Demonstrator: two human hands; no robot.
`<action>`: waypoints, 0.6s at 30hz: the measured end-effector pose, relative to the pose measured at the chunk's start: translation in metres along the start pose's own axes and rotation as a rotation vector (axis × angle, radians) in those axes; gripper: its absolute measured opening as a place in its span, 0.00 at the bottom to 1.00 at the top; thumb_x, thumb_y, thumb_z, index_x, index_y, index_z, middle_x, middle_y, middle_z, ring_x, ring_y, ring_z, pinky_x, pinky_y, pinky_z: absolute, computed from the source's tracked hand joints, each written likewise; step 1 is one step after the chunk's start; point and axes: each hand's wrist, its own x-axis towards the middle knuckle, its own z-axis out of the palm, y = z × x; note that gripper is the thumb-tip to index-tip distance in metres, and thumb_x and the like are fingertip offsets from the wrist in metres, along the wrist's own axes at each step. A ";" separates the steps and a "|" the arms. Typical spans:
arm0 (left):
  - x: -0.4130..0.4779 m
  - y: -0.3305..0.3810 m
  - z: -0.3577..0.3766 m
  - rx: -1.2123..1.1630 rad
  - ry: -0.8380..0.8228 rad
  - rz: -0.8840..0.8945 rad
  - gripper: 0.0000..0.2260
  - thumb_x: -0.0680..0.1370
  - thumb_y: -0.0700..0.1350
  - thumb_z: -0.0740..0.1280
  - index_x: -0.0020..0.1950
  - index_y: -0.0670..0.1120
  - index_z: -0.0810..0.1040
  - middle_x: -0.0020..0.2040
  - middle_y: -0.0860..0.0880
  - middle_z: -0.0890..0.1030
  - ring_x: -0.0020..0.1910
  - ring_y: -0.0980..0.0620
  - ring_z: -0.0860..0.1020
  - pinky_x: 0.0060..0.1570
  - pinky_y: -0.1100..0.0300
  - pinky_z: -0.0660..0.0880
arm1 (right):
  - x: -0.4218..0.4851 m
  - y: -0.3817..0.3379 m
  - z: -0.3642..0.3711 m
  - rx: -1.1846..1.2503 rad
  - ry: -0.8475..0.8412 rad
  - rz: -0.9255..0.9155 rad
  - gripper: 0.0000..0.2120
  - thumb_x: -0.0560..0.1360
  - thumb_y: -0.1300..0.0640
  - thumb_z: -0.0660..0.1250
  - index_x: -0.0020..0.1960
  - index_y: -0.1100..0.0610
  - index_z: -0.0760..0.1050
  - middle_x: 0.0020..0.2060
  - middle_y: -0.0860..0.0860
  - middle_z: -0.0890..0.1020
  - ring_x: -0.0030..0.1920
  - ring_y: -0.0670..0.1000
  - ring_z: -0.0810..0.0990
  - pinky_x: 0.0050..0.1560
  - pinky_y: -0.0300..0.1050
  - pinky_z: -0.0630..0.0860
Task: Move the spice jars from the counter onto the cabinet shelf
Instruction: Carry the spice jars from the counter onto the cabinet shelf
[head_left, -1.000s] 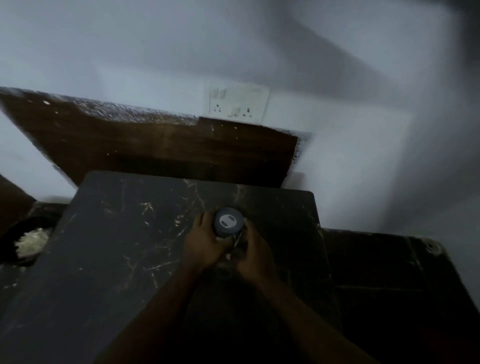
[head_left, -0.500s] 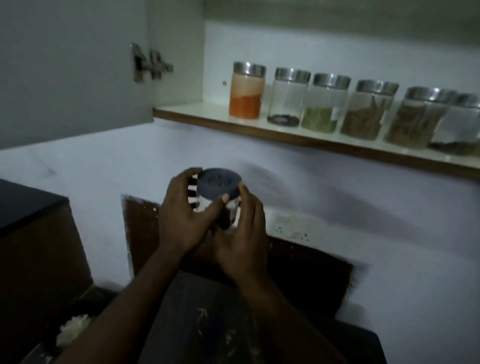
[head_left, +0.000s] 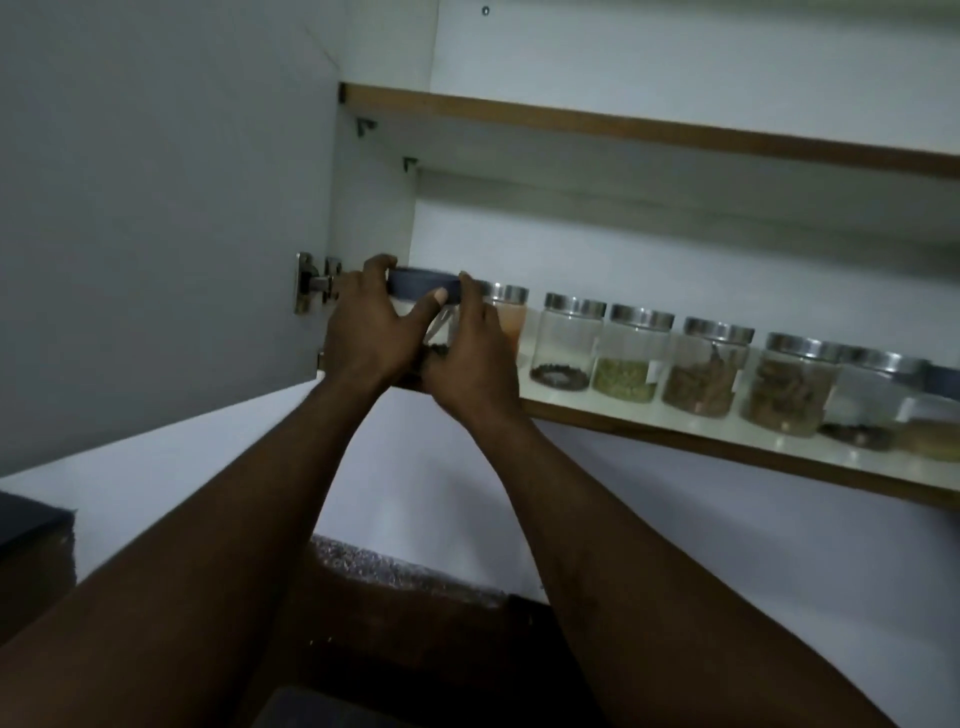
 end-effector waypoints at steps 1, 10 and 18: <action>0.001 -0.009 0.005 0.017 -0.012 -0.017 0.33 0.76 0.67 0.67 0.76 0.51 0.67 0.69 0.46 0.76 0.63 0.46 0.77 0.58 0.51 0.76 | 0.003 0.002 0.005 -0.028 -0.044 0.027 0.46 0.75 0.54 0.73 0.83 0.50 0.48 0.70 0.56 0.73 0.63 0.58 0.78 0.57 0.55 0.79; 0.005 -0.047 0.038 0.215 -0.038 -0.026 0.33 0.78 0.70 0.59 0.73 0.47 0.69 0.59 0.40 0.82 0.53 0.37 0.82 0.47 0.50 0.75 | 0.010 0.011 0.033 -0.234 0.043 0.090 0.29 0.81 0.48 0.66 0.78 0.51 0.59 0.55 0.53 0.83 0.53 0.56 0.82 0.49 0.51 0.81; -0.009 -0.019 0.028 0.225 -0.108 -0.106 0.45 0.77 0.70 0.61 0.82 0.41 0.54 0.78 0.32 0.61 0.74 0.30 0.63 0.68 0.36 0.68 | 0.000 0.010 0.010 -0.141 0.038 0.118 0.12 0.79 0.52 0.70 0.59 0.56 0.76 0.48 0.55 0.83 0.47 0.56 0.83 0.42 0.47 0.79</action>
